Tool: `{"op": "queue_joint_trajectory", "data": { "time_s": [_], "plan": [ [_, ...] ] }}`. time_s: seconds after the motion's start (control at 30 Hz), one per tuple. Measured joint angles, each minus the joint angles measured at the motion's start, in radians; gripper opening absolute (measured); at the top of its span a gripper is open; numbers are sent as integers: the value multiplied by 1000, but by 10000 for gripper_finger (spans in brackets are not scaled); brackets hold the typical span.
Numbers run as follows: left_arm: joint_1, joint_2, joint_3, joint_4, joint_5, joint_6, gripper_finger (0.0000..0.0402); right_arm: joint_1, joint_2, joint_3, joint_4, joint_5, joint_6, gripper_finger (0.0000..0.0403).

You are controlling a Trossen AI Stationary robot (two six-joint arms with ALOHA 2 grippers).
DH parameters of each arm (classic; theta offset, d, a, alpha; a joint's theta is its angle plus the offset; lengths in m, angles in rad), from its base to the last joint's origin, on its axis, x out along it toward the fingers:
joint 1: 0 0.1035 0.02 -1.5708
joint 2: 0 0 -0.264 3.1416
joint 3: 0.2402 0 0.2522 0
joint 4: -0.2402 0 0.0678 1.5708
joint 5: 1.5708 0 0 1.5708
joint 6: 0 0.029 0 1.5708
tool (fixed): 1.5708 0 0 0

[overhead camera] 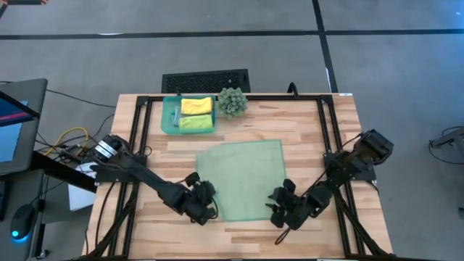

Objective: Fold microfiber towels
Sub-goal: Fold the green microfiber cloth

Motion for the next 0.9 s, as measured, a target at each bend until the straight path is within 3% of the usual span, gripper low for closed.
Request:
{"op": "queue_joint_trajectory", "data": {
  "time_s": [0.23,0.33,0.47,0.57,0.73,0.8,0.9],
  "plan": [
    [-41,118,-21,91,28,-55,34,-13,56,3,-18,-43,12,153],
    [-89,120,11,101,120,30,17,-8,70,7,-58,-41,69,142],
    [-195,106,83,78,187,256,2,-6,64,8,-124,-46,143,128],
    [-272,98,147,8,27,348,3,7,43,2,-151,-46,150,120],
    [-331,95,200,-72,-429,310,4,32,-37,-5,-169,-63,150,116],
    [-325,95,199,-124,-413,235,4,53,-77,-3,-143,-41,133,117],
    [-312,96,197,-144,-211,215,4,91,-97,-3,-93,-7,37,119]
  ]
}}
